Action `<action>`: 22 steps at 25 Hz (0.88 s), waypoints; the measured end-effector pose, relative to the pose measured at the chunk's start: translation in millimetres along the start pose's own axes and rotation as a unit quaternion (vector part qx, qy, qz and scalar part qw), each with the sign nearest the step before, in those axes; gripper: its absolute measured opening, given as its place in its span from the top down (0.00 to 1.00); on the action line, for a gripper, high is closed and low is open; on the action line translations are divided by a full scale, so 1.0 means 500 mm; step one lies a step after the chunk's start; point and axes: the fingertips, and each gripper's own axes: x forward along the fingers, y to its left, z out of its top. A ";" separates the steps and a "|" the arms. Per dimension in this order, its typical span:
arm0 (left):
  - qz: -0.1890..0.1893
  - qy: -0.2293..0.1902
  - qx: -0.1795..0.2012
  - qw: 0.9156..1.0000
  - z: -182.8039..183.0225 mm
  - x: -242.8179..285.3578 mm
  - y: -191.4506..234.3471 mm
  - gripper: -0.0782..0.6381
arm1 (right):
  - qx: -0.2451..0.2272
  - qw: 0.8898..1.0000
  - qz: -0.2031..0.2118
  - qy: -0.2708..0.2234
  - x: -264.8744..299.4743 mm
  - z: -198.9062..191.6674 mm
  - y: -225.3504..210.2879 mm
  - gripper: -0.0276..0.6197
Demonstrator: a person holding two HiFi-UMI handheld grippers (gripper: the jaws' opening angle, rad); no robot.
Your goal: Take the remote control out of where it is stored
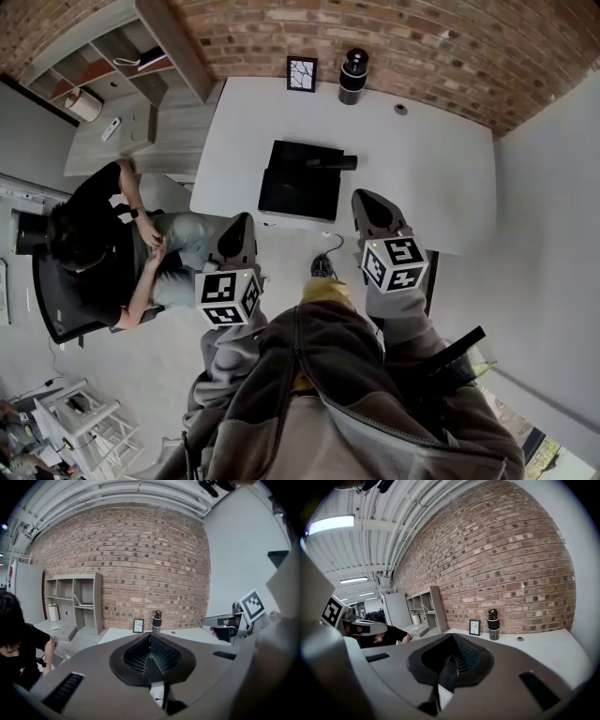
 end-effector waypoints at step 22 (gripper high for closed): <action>0.031 0.050 -0.026 0.998 -0.017 0.227 0.009 0.88 | 0.028 0.994 0.023 0.107 0.186 -0.076 -0.180 0.95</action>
